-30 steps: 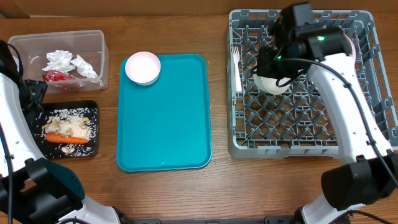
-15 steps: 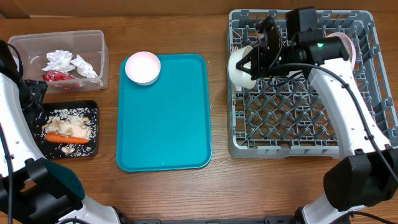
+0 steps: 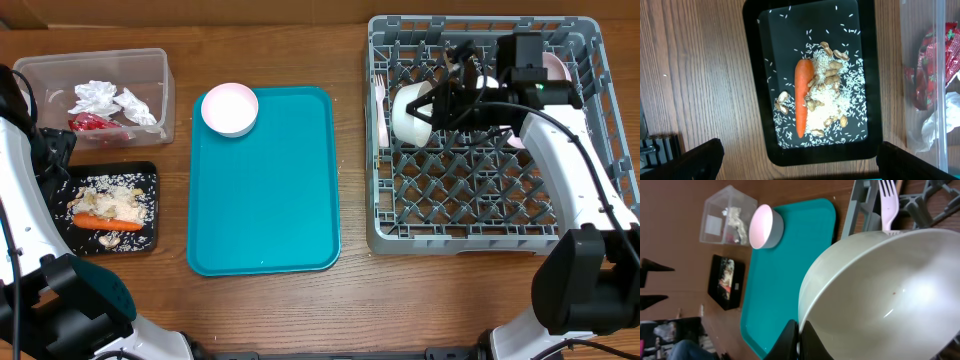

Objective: Sort waste into correct bins and load items into the dishwasher rack

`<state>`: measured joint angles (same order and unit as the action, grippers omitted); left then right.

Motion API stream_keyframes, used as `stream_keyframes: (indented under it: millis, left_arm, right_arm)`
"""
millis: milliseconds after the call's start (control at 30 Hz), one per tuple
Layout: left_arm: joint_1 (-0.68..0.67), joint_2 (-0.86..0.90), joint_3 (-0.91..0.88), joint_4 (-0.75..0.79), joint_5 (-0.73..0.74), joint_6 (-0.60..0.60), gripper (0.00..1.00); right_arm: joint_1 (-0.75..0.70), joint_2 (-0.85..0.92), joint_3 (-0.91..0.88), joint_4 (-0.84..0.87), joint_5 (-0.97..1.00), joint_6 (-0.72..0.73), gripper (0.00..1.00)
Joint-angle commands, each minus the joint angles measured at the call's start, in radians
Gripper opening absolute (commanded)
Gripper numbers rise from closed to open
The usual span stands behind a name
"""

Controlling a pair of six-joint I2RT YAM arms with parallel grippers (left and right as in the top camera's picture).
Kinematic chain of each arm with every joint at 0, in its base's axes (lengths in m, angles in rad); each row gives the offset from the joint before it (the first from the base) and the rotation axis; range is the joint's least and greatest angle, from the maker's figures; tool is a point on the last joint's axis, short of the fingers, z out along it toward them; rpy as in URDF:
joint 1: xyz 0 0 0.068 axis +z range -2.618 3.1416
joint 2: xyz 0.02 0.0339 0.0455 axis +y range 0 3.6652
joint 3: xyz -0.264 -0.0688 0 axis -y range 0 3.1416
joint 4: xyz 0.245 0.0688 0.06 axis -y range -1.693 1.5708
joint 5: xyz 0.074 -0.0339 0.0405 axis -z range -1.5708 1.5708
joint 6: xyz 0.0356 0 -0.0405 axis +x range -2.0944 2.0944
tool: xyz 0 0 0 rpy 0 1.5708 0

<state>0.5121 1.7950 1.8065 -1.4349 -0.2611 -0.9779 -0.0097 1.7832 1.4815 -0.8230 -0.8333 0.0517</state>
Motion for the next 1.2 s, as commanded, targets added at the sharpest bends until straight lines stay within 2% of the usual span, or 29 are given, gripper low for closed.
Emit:
stream_keyframes:
  millis: [0,367,533,1167]
  left_arm:
    - [-0.004,-0.017,-0.004,0.001,0.0,-0.021,1.0]
    - [-0.004,-0.017,-0.004,0.0,0.0,-0.021,1.0]
    - [-0.004,-0.017,-0.004,0.0,0.0,-0.021,1.0]
    - [-0.004,-0.017,-0.004,0.0,0.0,-0.021,1.0]
  right_arm:
    - [-0.019,0.0,-0.041,0.043,-0.131,-0.008,0.04]
    - [-0.033,0.0,-0.069,0.096,-0.178,-0.008,0.04]
    - [-0.033,0.002,-0.069,0.077,-0.106,-0.008,0.04]
    - [-0.1,0.009,-0.069,0.043,-0.083,0.001,0.04]
